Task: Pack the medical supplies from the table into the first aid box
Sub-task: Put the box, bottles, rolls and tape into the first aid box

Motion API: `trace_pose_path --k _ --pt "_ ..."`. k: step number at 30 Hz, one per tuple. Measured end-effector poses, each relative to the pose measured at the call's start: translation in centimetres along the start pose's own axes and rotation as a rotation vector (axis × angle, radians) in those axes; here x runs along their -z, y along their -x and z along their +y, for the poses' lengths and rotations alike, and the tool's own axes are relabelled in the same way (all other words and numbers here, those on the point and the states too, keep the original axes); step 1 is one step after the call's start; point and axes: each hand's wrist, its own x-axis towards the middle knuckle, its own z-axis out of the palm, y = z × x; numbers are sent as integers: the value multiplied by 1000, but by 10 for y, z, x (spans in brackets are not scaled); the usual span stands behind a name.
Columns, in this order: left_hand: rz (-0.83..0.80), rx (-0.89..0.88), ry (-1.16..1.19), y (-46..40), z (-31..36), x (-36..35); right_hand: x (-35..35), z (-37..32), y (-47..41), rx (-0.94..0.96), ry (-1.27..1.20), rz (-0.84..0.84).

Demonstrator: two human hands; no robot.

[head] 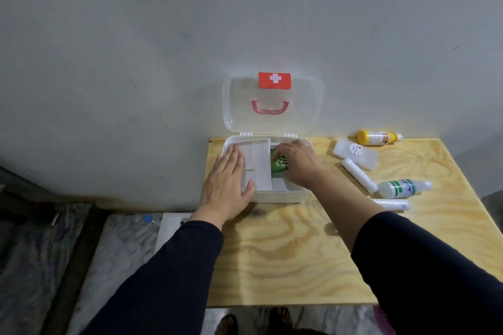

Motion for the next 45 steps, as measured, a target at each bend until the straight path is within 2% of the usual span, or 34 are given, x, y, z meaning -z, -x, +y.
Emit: trace_pose_path --k 8,12,15,17,20,27,32,37,45 --pt "-4 9 17 0 0 -1 -16 6 -1 -78 -137 -13" --pt "50 6 58 1 1 1 -6 -7 -2 -278 -440 106" --pt "65 8 126 3 1 3 -10 -18 -1 -388 -559 7" --pt "60 11 157 3 1 4 -17 -24 -1 -404 -569 -35" --pt "64 17 158 5 0 4 -22 -29 -1 -449 -566 -1" --pt "18 102 300 7 4 12 6 -25 1 -450 -514 188" --pt "1 166 505 12 4 23 22 -23 5 -448 -586 128" --pt "-7 153 444 13 6 28 15 -33 14 -475 -699 94" --pt "-46 159 427 14 6 28 23 -34 17 -532 -677 109"
